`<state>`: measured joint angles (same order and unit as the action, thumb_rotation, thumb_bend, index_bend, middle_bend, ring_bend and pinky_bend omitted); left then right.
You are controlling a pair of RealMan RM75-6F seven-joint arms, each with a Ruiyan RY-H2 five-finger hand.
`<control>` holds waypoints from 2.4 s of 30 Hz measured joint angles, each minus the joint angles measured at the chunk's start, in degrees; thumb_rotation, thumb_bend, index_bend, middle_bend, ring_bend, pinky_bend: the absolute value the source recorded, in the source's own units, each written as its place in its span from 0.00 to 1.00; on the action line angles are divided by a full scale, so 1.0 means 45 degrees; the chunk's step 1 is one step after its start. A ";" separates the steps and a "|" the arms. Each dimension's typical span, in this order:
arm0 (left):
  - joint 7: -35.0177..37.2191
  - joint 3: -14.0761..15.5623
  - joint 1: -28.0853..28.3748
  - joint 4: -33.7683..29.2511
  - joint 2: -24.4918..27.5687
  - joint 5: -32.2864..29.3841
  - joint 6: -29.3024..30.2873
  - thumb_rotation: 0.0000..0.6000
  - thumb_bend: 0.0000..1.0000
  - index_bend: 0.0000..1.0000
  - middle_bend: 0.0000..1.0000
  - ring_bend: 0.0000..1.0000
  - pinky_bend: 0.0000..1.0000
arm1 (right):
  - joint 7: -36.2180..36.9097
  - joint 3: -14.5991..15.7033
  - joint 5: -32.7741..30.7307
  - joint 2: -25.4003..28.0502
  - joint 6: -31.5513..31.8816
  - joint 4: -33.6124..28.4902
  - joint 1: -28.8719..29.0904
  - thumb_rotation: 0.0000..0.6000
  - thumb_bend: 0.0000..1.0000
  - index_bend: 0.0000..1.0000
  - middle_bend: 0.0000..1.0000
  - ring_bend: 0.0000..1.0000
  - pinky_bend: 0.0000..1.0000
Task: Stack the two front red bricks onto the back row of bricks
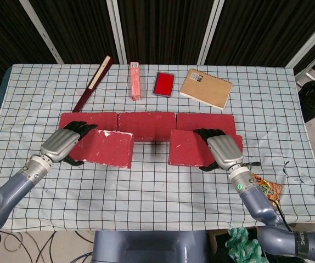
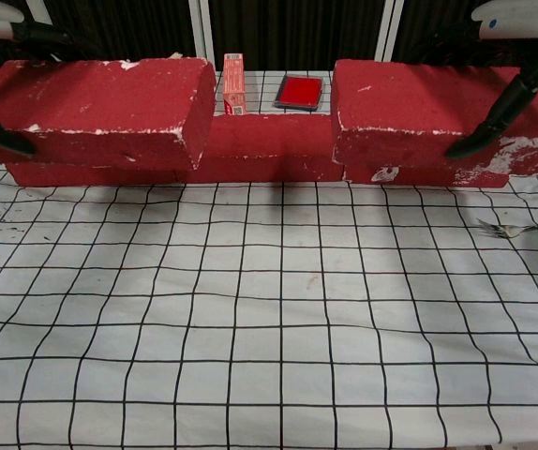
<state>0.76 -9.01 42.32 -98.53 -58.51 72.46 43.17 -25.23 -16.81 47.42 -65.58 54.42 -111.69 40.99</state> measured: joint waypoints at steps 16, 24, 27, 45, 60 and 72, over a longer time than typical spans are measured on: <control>-0.0753 -0.0739 0.2588 0.4061 -0.2094 -0.3570 -0.2554 1.00 0.20 0.03 0.15 0.04 0.08 | 0.2041 -0.0478 -0.1510 0.0305 -0.3835 0.3988 0.2257 1.00 0.31 0.30 0.31 0.31 0.22; -0.0182 -0.0742 0.2668 0.4853 -0.2613 -0.3248 -0.2607 1.00 0.20 0.04 0.15 0.04 0.08 | 0.2460 -0.0289 -0.1396 -0.0668 -0.4367 0.5405 0.2991 1.00 0.31 0.30 0.31 0.31 0.22; -0.0181 -0.0687 0.2659 0.5120 -0.2780 -0.3085 -0.2492 1.00 0.20 0.04 0.15 0.04 0.08 | 0.2647 -0.0238 -0.1402 -0.1110 -0.4606 0.5938 0.3303 1.00 0.31 0.30 0.31 0.31 0.22; 0.0505 -0.0615 0.2712 0.5992 -0.3501 -0.2939 -0.2688 1.00 0.20 0.04 0.15 0.04 0.08 | 0.3565 0.0008 -0.0647 -0.2986 -0.4640 0.8229 0.4151 1.00 0.32 0.30 0.31 0.31 0.22; 0.0764 -0.0603 0.3154 0.6921 -0.4208 -0.2815 -0.3299 1.00 0.20 0.04 0.15 0.04 0.08 | 0.4079 0.0178 0.0009 -0.3540 -0.4439 0.8920 0.4286 1.00 0.31 0.30 0.31 0.31 0.22; 0.0927 -0.0674 0.3570 0.7457 -0.4779 -0.2960 -0.3763 1.00 0.20 0.04 0.15 0.04 0.08 | 0.4116 0.0219 -0.0082 -0.3881 -0.4363 0.9221 0.4446 1.00 0.31 0.31 0.31 0.31 0.22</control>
<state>4.93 -12.04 58.38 -64.97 -80.01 59.14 26.24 -6.71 -15.83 47.05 -83.04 34.79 -70.19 61.00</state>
